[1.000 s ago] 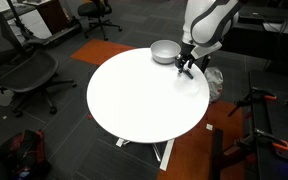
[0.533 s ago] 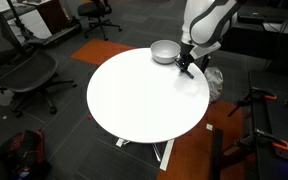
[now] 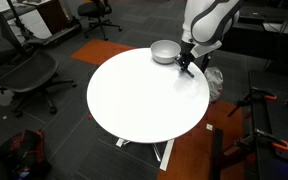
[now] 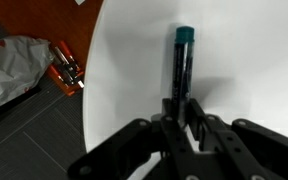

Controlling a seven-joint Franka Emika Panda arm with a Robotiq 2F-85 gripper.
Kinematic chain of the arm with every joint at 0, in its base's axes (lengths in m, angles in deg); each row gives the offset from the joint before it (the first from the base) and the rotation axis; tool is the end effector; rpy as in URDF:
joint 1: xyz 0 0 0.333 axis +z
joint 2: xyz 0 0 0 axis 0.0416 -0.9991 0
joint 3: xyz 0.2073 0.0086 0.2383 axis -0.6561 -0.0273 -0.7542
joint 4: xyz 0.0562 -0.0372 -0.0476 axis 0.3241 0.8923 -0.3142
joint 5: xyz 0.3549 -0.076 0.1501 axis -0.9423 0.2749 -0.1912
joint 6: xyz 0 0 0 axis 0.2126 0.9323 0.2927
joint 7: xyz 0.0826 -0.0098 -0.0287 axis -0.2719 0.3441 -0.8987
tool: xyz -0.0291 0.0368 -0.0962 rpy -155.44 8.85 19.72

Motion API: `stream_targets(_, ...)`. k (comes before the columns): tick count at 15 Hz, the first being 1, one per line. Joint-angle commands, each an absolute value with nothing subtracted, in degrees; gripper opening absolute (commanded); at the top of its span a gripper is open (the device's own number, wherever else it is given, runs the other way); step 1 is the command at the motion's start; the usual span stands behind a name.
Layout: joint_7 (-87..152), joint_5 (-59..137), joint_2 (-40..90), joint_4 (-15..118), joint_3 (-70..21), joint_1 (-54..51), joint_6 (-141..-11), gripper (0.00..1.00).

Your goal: Put the marker in the bowl

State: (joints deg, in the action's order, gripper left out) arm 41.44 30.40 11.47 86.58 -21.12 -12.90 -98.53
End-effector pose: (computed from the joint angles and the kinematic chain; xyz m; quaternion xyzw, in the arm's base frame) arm 0.5127 -0.1739 0.1406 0.9509 -0.3091 0.0018 0.0130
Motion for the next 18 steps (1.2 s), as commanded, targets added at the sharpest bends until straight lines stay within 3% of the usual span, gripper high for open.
stream_targets(1,40.68,31.33,18.28,91.99,-19.16,-10.26,-98.0,0.05)
stream_targets(9,46.29,43.84,28.32,97.8,-11.73,-3.42,-99.66,0.05)
stream_targets(18,48.91,51.93,26.84,88.48,-10.9,-4.41,-98.45,0.05)
